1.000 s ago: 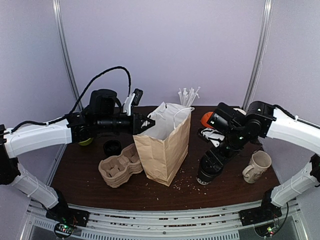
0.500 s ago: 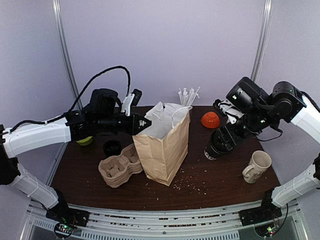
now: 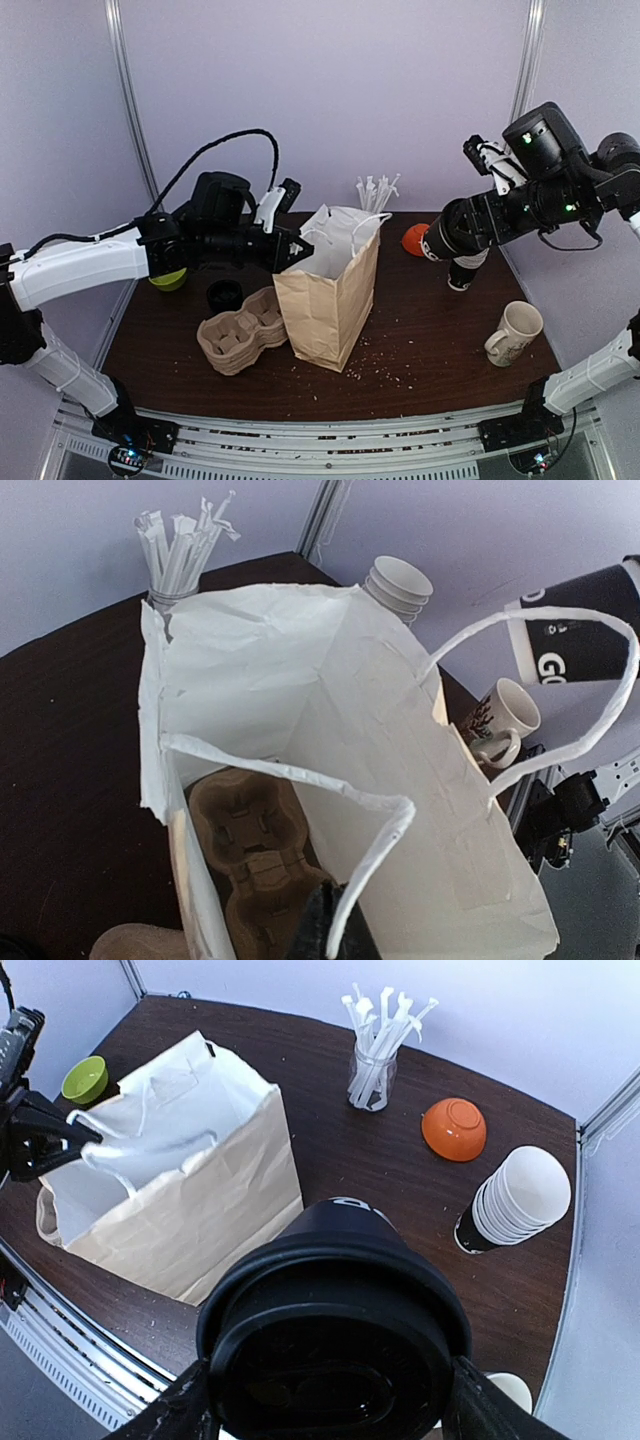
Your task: Pack the takeout coffee
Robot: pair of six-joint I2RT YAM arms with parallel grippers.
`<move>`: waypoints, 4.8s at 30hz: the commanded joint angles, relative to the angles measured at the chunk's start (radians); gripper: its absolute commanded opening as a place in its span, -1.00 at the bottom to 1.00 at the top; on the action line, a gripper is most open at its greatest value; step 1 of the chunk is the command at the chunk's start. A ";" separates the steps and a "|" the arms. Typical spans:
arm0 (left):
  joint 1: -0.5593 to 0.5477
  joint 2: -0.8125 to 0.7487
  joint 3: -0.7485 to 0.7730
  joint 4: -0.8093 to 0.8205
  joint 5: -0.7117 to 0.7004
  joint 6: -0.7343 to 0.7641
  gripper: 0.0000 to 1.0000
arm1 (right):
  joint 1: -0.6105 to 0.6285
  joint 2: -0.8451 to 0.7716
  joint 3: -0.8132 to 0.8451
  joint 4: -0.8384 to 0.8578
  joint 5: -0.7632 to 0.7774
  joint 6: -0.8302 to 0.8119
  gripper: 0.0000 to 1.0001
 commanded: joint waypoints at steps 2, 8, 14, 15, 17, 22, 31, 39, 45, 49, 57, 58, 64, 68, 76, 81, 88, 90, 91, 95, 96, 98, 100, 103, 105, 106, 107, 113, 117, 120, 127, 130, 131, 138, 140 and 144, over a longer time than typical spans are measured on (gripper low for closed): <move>-0.038 0.044 0.059 -0.023 0.018 0.037 -1.00 | 0.005 0.009 0.069 0.012 0.084 0.003 0.46; -0.062 0.074 0.106 -0.040 0.030 0.050 -1.00 | 0.003 0.014 0.118 0.031 0.115 -0.013 0.46; -0.101 0.112 0.173 -0.072 0.040 0.070 -1.00 | 0.004 0.025 0.165 0.068 0.134 -0.043 0.46; -0.106 0.116 0.184 -0.078 0.042 0.072 -1.00 | 0.004 0.030 0.177 0.069 0.134 -0.048 0.46; -0.111 0.122 0.203 -0.085 0.044 0.071 -1.00 | 0.004 0.044 0.202 0.071 0.125 -0.064 0.46; -0.120 0.128 0.252 -0.097 0.041 0.073 -1.00 | 0.004 0.070 0.259 0.096 0.085 -0.097 0.46; -0.130 0.144 0.305 -0.109 0.046 0.070 -1.00 | 0.004 0.082 0.231 0.150 -0.044 -0.137 0.47; -0.141 0.151 0.342 -0.109 0.076 0.076 -1.00 | 0.004 0.108 0.251 0.187 -0.042 -0.170 0.47; -0.141 0.170 0.393 -0.134 0.125 0.110 -1.00 | 0.004 0.124 0.257 0.197 -0.067 -0.188 0.48; -0.142 0.174 0.401 -0.134 0.129 0.103 -1.00 | 0.005 0.144 0.240 0.175 -0.106 -0.186 0.48; -0.144 0.170 0.372 -0.111 0.129 0.090 -1.00 | 0.004 0.103 0.054 0.213 -0.196 -0.160 0.48; -0.144 0.170 0.370 -0.108 0.130 0.091 -1.00 | 0.004 0.100 0.024 0.227 -0.215 -0.155 0.48; -0.144 0.153 0.344 -0.086 0.114 0.085 -1.00 | 0.002 0.101 -0.056 0.305 -0.275 -0.137 0.48; -0.144 0.125 0.297 -0.062 0.091 0.073 -1.00 | -0.001 0.127 -0.059 0.333 -0.299 -0.141 0.48; -0.144 0.105 0.257 -0.037 0.082 0.064 -1.00 | -0.020 0.193 -0.090 0.416 -0.368 -0.152 0.48; -0.144 0.063 0.234 -0.027 0.022 0.059 -1.00 | -0.035 0.205 -0.104 0.424 -0.386 -0.155 0.47; -0.144 -0.042 0.111 0.083 -0.053 0.003 -1.00 | -0.045 0.265 -0.070 0.385 -0.411 -0.169 0.47; -0.144 -0.060 0.072 0.108 -0.067 -0.008 -1.00 | -0.045 0.290 -0.050 0.377 -0.417 -0.172 0.47; -0.144 -0.068 0.060 0.117 -0.070 -0.011 -1.00 | -0.046 0.304 -0.040 0.371 -0.420 -0.174 0.47; -0.144 -0.083 0.028 0.136 -0.076 -0.013 -1.00 | -0.047 0.367 0.012 0.330 -0.417 -0.179 0.47; -0.144 -0.085 0.022 0.140 -0.077 -0.011 -1.00 | -0.047 0.378 0.020 0.325 -0.416 -0.179 0.47; -0.144 -0.093 0.009 0.147 -0.081 -0.012 -1.00 | -0.048 0.397 0.037 0.316 -0.413 -0.176 0.47; -0.144 -0.106 -0.008 0.159 -0.090 -0.012 -1.00 | -0.049 0.416 0.046 0.308 -0.417 -0.175 0.47; -0.144 -0.127 -0.037 0.172 -0.125 -0.019 -1.00 | -0.051 0.449 0.071 0.288 -0.424 -0.178 0.47; -0.144 -0.149 -0.067 0.192 -0.162 -0.037 -1.00 | -0.051 0.472 0.093 0.273 -0.423 -0.179 0.47; -0.144 -0.163 -0.083 0.204 -0.178 -0.046 -1.00 | -0.051 0.482 0.107 0.266 -0.421 -0.178 0.47; -0.144 -0.177 -0.101 0.215 -0.197 -0.061 -1.00 | -0.051 0.491 0.121 0.262 -0.422 -0.175 0.46; -0.144 -0.249 -0.182 0.257 -0.287 -0.118 -1.00 | -0.050 0.533 0.225 0.212 -0.424 -0.162 0.45; -0.144 -0.269 -0.206 0.267 -0.336 -0.138 -1.00 | -0.047 0.567 0.237 0.180 -0.438 -0.164 0.45; -0.144 -0.275 -0.219 0.289 -0.339 -0.137 -1.00 | -0.044 0.581 0.226 0.183 -0.437 -0.160 0.44; -0.144 -0.250 -0.194 0.263 -0.309 -0.121 -1.00 | -0.042 0.573 0.144 0.242 -0.433 -0.125 0.42; -0.144 -0.243 -0.177 0.226 -0.311 -0.124 -0.95 | -0.035 0.516 0.058 0.294 -0.426 -0.097 0.41; -0.144 -0.240 -0.172 0.213 -0.312 -0.126 -0.88 | -0.029 0.491 0.027 0.312 -0.422 -0.087 0.41; -0.144 -0.188 -0.104 0.133 -0.258 -0.127 -0.23 | -0.022 0.363 -0.150 0.420 -0.406 -0.049 0.40; -0.143 -0.167 -0.073 0.109 -0.232 -0.119 -0.07 | -0.022 0.350 -0.175 0.441 -0.410 -0.049 0.40; -0.144 -0.132 -0.009 0.051 -0.182 -0.105 0.34 | -0.021 0.327 -0.218 0.478 -0.425 -0.050 0.40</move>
